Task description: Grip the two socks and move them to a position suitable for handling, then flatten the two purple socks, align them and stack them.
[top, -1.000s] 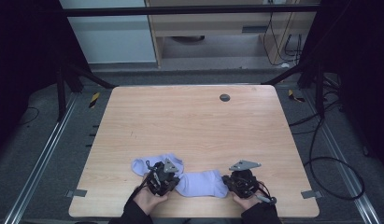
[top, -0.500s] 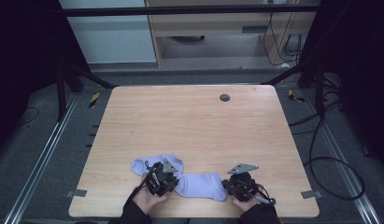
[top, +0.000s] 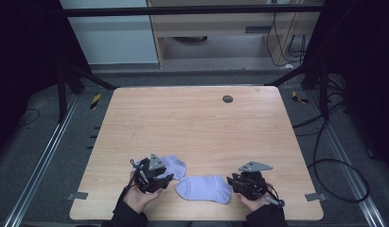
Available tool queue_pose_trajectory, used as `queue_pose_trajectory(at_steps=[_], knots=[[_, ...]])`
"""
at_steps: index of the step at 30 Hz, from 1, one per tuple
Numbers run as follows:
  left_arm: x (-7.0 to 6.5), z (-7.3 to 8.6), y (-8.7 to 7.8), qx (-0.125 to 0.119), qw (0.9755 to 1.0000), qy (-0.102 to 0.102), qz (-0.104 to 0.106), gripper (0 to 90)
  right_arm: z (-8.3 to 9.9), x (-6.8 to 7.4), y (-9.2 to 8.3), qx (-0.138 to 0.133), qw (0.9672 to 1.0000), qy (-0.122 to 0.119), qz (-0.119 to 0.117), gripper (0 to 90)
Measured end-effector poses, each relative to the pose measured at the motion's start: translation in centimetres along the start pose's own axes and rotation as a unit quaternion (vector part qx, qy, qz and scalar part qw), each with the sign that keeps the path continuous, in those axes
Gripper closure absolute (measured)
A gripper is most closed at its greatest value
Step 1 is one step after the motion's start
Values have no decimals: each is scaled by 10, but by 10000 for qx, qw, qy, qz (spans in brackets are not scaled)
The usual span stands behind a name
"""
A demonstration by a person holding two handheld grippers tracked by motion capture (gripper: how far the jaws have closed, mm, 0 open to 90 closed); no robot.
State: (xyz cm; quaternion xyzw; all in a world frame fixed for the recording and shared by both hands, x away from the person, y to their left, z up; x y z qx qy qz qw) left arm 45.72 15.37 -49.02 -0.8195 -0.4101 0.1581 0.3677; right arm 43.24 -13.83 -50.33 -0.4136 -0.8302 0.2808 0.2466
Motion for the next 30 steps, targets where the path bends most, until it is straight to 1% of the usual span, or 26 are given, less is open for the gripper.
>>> queue_pose_trajectory(at_steps=[3,6,9,10,11,14,17,19,20,21,23,25,30], knots=[[14,1,-5,-90,9998,-124,-111,541,-5,-1,0,-99,9999,19,8,653],[30,3,-8,-156,9992,-229,-292,512,-12,1,2,-197,9998,40,-8,619],[47,5,-13,-228,9979,-403,-444,485,-19,5,6,-284,9996,-19,-16,576],[53,6,-15,-233,9975,-445,-495,476,-22,7,8,-288,9996,2,-35,566],[58,7,-17,-239,9970,-489,-541,470,-25,8,10,-350,9994,-21,-39,553],[71,11,-21,-271,9958,-602,-640,458,-34,13,15,-449,9990,4,-81,520],[80,15,-23,-291,9947,-678,-710,440,-43,19,23,-515,9986,-25,-140,489],[86,18,-24,-284,9942,-694,-769,435,-48,26,29,-501,9986,-19,-164,471],[89,20,-25,-280,9939,-694,-814,431,-50,28,32,-491,9986,-59,-173,463],[91,22,-26,-301,9933,-734,-844,429,-52,31,36,-472,9987,-82,-164,458],[96,27,-27,-274,9927,-732,-918,424,-56,38,43,-422,9989,-114,-191,453],[101,32,-27,-228,9921,-772,-964,421,-60,43,49,-411,9989,-152,-183,448],[111,41,-26,-193,9904,-901,-1026,414,-66,53,63,-400,9988,-147,-227,443]])
Point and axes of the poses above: each handheld gripper's, and its own axes: y roughly forward along the jaws, z roughly out of its underside, x roughly to its left, the point moved 5 cm from there along y, roughly forward along the jaws, and after that the axes turned 3 degrees about -z, right-handed, at the moved point
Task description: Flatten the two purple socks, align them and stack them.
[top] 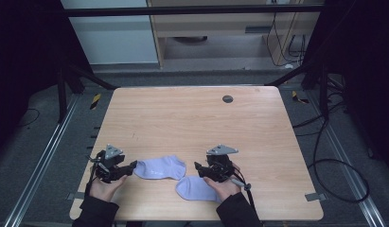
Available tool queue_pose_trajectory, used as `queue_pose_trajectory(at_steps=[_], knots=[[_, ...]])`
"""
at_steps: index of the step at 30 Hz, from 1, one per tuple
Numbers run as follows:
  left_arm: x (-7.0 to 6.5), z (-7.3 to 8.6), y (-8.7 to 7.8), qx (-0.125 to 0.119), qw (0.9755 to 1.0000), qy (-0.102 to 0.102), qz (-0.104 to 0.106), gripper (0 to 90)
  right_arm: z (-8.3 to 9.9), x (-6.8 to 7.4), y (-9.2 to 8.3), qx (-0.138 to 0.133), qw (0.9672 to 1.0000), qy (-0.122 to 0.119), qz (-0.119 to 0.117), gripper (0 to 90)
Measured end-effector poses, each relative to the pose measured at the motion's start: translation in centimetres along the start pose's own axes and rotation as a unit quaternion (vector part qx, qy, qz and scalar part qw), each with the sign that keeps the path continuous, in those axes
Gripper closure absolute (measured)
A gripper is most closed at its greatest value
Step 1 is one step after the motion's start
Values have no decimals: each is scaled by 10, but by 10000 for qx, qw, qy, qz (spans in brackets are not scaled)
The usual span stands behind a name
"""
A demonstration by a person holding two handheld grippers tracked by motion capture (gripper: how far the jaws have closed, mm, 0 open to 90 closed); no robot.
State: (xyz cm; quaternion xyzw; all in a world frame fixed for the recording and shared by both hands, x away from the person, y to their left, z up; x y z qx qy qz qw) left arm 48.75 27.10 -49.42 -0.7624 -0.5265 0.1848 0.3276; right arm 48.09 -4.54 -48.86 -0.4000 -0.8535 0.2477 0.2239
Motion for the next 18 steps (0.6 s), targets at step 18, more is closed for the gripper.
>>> queue_pose_trajectory(at_steps=[18], knots=[[-6,8,15,168,9998,70,6,470,-5,29,50,273,9996,-48,-68,479]])
Point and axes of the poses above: each handheld gripper's, and its own axes: y roughly forward along the jaws, z roughly out of its underside, x roughly to its left, the point moved 5 cm from there along y, roughly forward along the jaws, and after that the axes turned 3 degrees about -z, right-handed, at the moved point
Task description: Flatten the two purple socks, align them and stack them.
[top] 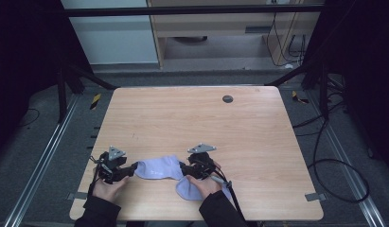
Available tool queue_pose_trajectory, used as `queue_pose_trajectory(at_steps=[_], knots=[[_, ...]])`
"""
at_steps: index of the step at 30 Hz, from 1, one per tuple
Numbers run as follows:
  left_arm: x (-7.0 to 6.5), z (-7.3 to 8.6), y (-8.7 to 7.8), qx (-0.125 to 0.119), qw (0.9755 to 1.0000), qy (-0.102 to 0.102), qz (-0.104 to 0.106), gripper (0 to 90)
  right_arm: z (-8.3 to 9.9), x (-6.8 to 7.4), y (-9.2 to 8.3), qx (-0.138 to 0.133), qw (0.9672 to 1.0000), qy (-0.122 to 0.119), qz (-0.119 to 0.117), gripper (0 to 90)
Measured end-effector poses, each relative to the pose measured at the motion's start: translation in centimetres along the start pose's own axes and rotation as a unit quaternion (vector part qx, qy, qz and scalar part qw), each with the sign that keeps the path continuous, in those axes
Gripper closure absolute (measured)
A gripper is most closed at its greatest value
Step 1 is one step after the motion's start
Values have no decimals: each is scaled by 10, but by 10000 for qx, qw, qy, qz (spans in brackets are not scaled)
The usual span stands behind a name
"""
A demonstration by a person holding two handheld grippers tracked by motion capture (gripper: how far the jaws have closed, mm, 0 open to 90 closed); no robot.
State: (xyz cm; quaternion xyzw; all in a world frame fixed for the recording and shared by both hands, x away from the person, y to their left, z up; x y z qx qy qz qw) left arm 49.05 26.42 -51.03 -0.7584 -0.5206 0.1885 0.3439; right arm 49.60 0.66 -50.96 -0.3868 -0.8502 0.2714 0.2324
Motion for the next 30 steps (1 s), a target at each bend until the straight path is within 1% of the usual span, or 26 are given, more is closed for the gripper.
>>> queue_pose_trajectory(at_steps=[3,6,8,12,15,17,19,21,22,24,27,28,30], knots=[[-1,1,5,69,10000,44,-1,490,-1,4,9,57,10000,-27,29,495],[-2,2,9,163,9998,18,56,525,0,5,18,167,9998,-48,66,520],[-3,3,10,218,9997,29,73,548,2,5,23,265,9995,-83,139,532],[-4,4,13,294,9995,23,117,601,4,4,30,330,9992,-125,195,571],[-4,5,15,382,9992,16,152,662,5,3,32,327,9990,-140,264,622],[-5,5,15,385,9991,-23,199,703,5,3,32,329,9987,-194,328,654],[-7,5,16,388,9990,-29,214,739,5,3,31,350,9983,-252,392,707],[-9,5,15,420,9988,-64,250,780,6,4,31,382,9981,-249,407,773],[-9,5,15,427,9987,-60,270,805,6,5,31,387,9982,-247,379,804],[-11,5,15,446,9986,-44,284,852,6,7,32,392,9983,-220,368,847],[-11,4,15,453,9985,-59,312,866,6,9,32,367,9984,-203,383,865],[-11,4,14,443,9985,-71,323,867,5,9,31,358,9986,-143,354,867],[-10,1,10,358,9986,-123,364,869,3,9,28,241,9993,-102,250,868]])
Point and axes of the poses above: each handheld gripper's, and its own axes: y roughly forward along the jaws, z roughly out of its underside, x roughly to its left, the point moved 5 cm from there along y, roughly forward along the jaws, and after that the axes turned 3 degrees about -z, right-handed, at the moved point
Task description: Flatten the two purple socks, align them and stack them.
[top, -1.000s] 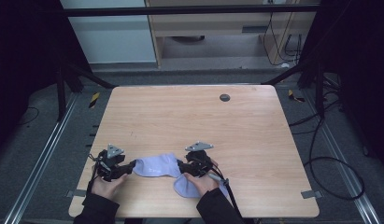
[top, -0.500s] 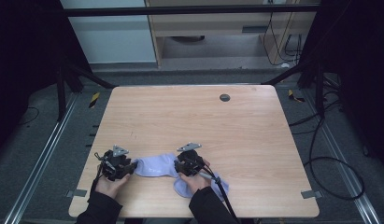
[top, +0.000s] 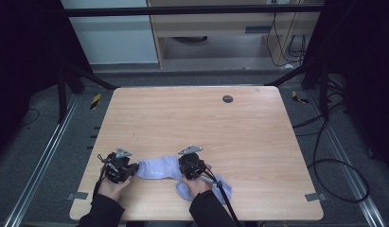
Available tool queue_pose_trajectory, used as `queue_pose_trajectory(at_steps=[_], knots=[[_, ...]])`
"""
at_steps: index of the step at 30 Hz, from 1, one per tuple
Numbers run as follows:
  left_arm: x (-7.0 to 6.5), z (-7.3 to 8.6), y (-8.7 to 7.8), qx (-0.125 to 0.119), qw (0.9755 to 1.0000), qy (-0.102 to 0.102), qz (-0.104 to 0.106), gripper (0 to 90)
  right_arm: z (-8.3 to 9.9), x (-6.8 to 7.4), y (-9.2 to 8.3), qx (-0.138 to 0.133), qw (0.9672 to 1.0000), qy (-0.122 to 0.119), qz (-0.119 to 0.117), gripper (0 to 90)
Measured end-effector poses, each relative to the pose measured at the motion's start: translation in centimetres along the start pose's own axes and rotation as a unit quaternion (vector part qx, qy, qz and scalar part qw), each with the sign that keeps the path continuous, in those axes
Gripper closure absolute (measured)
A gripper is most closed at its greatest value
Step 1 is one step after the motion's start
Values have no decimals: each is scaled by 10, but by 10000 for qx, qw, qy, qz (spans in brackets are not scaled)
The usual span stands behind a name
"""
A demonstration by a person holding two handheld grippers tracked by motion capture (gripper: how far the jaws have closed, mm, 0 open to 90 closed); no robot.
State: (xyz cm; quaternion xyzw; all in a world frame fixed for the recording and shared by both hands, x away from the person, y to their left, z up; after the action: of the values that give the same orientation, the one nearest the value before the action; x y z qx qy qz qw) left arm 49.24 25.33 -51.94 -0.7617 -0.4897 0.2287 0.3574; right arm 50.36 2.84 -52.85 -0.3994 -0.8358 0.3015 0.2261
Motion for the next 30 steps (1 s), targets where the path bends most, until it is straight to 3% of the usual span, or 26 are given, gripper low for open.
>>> queue_pose_trajectory(at_steps=[7,12,22,30], knots=[[-4,-11,-20,-379,9990,-96,214,871,-16,2,-23,-408,9989,48,-246,870],[-10,-20,-33,-617,9974,-129,341,871,-30,1,-42,-600,9978,-90,-273,870],[-36,-29,-44,-684,9959,2,598,872,-26,-16,-74,-485,9985,-191,-183,870],[-68,-33,-46,-618,9950,277,730,871,-11,-35,-101,-414,9990,-145,-108,870]])
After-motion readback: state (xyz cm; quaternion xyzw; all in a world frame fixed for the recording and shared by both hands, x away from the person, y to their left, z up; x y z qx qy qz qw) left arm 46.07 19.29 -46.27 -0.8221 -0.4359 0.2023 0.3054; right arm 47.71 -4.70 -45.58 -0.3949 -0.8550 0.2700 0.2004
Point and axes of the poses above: each handheld gripper's, and its own axes: y roughly forward along the jaws, z roughly out of its underside, x roughly to its left, the point moved 5 cm from there along y, roughly forward along the jaws, and after that the axes turned 3 degrees about -z, right-handed, at the moved point
